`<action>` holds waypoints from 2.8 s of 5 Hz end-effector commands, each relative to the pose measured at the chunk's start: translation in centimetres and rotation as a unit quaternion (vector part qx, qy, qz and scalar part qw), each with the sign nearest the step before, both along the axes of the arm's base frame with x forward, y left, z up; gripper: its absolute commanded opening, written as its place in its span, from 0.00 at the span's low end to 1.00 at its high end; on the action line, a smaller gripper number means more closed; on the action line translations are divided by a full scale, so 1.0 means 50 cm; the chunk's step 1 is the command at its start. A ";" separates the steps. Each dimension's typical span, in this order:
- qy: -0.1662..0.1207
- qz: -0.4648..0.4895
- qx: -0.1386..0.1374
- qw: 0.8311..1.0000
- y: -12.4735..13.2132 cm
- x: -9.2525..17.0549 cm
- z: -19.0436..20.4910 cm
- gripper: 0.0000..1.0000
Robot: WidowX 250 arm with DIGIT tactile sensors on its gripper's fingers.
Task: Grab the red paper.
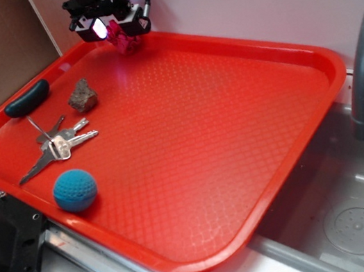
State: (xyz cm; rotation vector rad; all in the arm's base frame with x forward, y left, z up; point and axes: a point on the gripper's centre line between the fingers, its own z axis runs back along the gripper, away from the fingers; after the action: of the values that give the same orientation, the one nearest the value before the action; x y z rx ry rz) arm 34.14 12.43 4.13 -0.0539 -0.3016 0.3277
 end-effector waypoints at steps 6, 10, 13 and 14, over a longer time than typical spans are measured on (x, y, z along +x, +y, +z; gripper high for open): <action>0.026 -0.001 0.067 0.997 0.012 0.035 -0.026 0.00; 0.083 -0.003 0.074 0.994 -0.022 -0.055 0.068 0.00; 0.091 -0.011 0.042 0.995 -0.098 -0.197 0.273 0.00; 0.086 -0.028 0.033 0.995 -0.117 -0.221 0.298 0.00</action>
State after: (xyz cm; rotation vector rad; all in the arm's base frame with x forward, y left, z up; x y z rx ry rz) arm 22.58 6.38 16.92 0.0283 -0.0726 0.2891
